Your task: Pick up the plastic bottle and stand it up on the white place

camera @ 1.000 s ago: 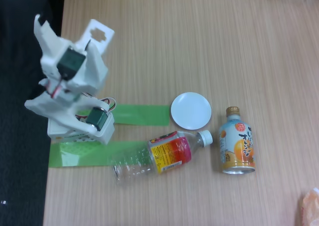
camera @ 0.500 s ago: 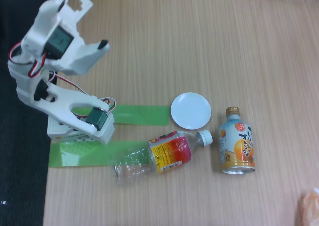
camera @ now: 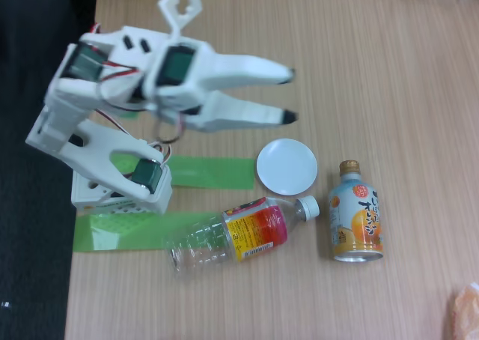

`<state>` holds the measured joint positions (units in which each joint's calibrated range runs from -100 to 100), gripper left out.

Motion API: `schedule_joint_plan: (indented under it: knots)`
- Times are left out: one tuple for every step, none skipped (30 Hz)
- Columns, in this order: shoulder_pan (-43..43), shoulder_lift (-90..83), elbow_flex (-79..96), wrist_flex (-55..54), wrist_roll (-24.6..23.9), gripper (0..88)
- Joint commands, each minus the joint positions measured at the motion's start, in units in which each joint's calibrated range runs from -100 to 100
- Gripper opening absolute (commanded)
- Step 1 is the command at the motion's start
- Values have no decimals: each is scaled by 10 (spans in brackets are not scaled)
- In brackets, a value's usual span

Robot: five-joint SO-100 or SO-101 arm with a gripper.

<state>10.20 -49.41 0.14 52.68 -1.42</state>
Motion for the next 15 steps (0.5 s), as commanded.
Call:
schedule_joint_plan:
  knots:
    - [-58,13,-18,2,-2,280]
    - [-75,13,-13,2,-2,280]
    - [-91,13,-6,2,-2,280]
    - [-106,13,1,2,-2,280]
    - [-120,13,9,2,-2,280]
    - [-134,13,17,2,-2,280]
    - [-145,13,25,2,-2,280]
    - [-154,13,35,2,-2,280]
    - [-162,13,45,2,-2,280]
    - [-167,13,53,2,-2,280]
    - [-172,13,62,2,-2,280]
    - [-177,14,69,2,-2,280]
    - [-180,14,75,2,-2,280]
    - [-180,14,81,1,-5,280]
    - [-180,14,84,1,-14,280]
